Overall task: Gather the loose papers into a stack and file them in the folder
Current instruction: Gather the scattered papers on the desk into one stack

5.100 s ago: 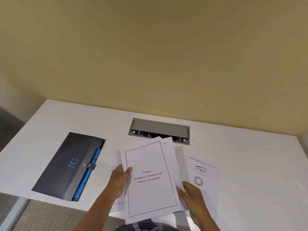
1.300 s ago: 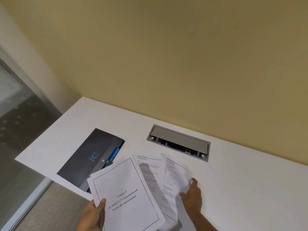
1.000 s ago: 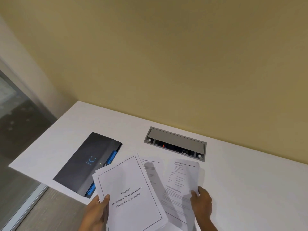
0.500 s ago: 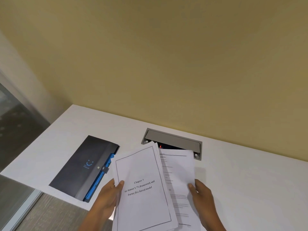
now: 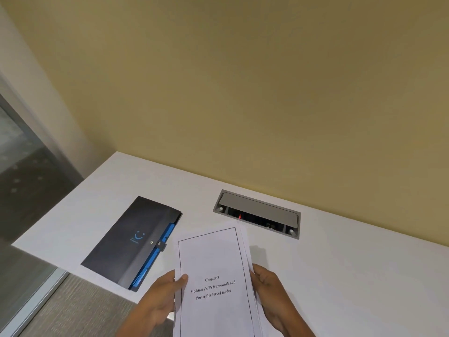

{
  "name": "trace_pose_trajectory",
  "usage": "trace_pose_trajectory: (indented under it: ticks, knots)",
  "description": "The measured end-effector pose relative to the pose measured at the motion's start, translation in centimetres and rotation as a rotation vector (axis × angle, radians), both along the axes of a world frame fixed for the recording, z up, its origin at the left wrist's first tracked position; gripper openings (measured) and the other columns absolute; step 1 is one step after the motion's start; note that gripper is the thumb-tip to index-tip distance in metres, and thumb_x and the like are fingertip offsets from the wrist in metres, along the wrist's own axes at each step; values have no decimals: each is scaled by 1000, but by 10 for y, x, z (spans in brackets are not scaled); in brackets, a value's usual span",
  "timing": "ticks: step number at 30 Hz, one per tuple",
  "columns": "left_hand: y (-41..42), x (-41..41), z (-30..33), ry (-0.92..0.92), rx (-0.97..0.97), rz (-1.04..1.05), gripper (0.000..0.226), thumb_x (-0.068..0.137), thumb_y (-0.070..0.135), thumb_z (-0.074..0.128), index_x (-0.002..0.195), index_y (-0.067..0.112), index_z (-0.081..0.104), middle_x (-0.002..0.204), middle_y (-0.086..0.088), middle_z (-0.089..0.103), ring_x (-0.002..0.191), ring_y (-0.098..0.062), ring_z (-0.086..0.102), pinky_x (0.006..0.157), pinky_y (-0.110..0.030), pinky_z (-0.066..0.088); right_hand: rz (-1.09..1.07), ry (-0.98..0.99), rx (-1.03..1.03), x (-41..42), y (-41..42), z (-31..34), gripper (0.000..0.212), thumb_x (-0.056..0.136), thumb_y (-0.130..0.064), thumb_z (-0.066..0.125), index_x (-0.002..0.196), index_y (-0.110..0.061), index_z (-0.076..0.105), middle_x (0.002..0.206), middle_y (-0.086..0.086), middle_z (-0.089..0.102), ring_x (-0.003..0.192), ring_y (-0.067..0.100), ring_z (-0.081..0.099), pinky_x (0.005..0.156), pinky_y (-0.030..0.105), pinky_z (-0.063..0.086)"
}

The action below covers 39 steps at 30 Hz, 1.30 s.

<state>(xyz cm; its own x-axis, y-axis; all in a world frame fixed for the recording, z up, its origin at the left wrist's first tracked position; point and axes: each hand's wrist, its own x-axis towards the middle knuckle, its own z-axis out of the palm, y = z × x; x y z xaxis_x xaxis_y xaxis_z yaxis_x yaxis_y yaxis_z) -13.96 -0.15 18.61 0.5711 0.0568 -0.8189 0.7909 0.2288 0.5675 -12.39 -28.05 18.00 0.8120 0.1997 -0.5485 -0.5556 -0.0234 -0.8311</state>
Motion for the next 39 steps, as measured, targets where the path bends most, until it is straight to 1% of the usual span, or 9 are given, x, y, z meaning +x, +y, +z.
trace_pose_trajectory:
  ticks: [4, 7, 12, 15, 17, 21, 24, 28, 39]
  knots:
    - [6, -9, -7, -49, 7, -13, 17, 100, 20, 65, 116, 15, 67, 103, -7, 82, 106, -31, 72, 96, -52, 56, 83, 45, -4, -1, 11, 4, 28, 108, -17, 54, 122, -22, 78, 122, 9, 78, 116, 32, 74, 107, 59, 52]
    - [11, -13, -12, -92, 60, 22, 9, 101, 15, 63, 94, 21, 61, 77, 6, 79, 88, -17, 66, 69, -35, 50, 141, 45, -1, 2, 21, 6, 27, 106, -19, 57, 125, -22, 76, 123, 9, 78, 117, 34, 73, 108, 62, 50]
    - [32, -15, -28, -137, 145, 129, 17, 98, 10, 67, 115, 14, 70, 106, -8, 79, 100, -29, 74, 83, -42, 58, 180, 108, -97, 19, 37, 5, 44, 107, -54, 44, 118, -28, 78, 115, 3, 81, 105, 29, 77, 83, 36, 57]
    - [49, -18, -41, -131, 207, 246, 18, 98, 7, 66, 115, 11, 71, 109, -11, 77, 101, -32, 72, 87, -44, 57, 238, 58, -317, 36, 44, -21, 30, 102, -49, 59, 109, -27, 79, 102, 3, 81, 83, 17, 77, 76, 37, 64]
    - [62, -20, -52, -122, 239, 303, 14, 98, 4, 65, 109, 11, 71, 109, -12, 76, 102, -34, 71, 95, -49, 56, 259, -30, -517, 51, 44, -50, 35, 91, -48, 73, 116, -24, 73, 107, 1, 77, 91, 19, 76, 87, 43, 64]
    - [94, -28, -79, -74, 268, 318, 14, 99, 5, 63, 107, 11, 73, 103, -12, 80, 96, -35, 75, 95, -55, 57, 443, -133, -740, 81, 47, -95, 113, 67, -84, 68, 154, -17, 42, 150, 6, 52, 138, 21, 52, 113, 33, 43]
    - [118, -31, -99, -41, 286, 308, 15, 98, 5, 65, 108, 10, 75, 102, -13, 80, 96, -36, 76, 96, -58, 56, 530, -214, -873, 105, 49, -124, 110, 79, -60, 78, 162, -15, 22, 166, 7, 30, 152, 28, 31, 121, 43, 34]
    - [131, -30, -94, -46, 310, 316, 14, 98, 4, 65, 103, 13, 74, 105, -16, 78, 100, -36, 73, 99, -54, 55, 627, -233, -1074, 125, 59, -141, 141, 62, -75, 79, 165, -17, 3, 175, 7, 2, 161, 31, 6, 124, 58, 25]
    - [150, -21, -102, -91, 309, 330, 13, 99, 4, 64, 107, 7, 74, 84, -14, 79, 76, -30, 74, 82, -47, 60, 707, -296, -1230, 139, 70, -163, 158, 55, -84, 77, 162, -14, -15, 174, 6, -8, 160, 37, 3, 119, 65, 23]
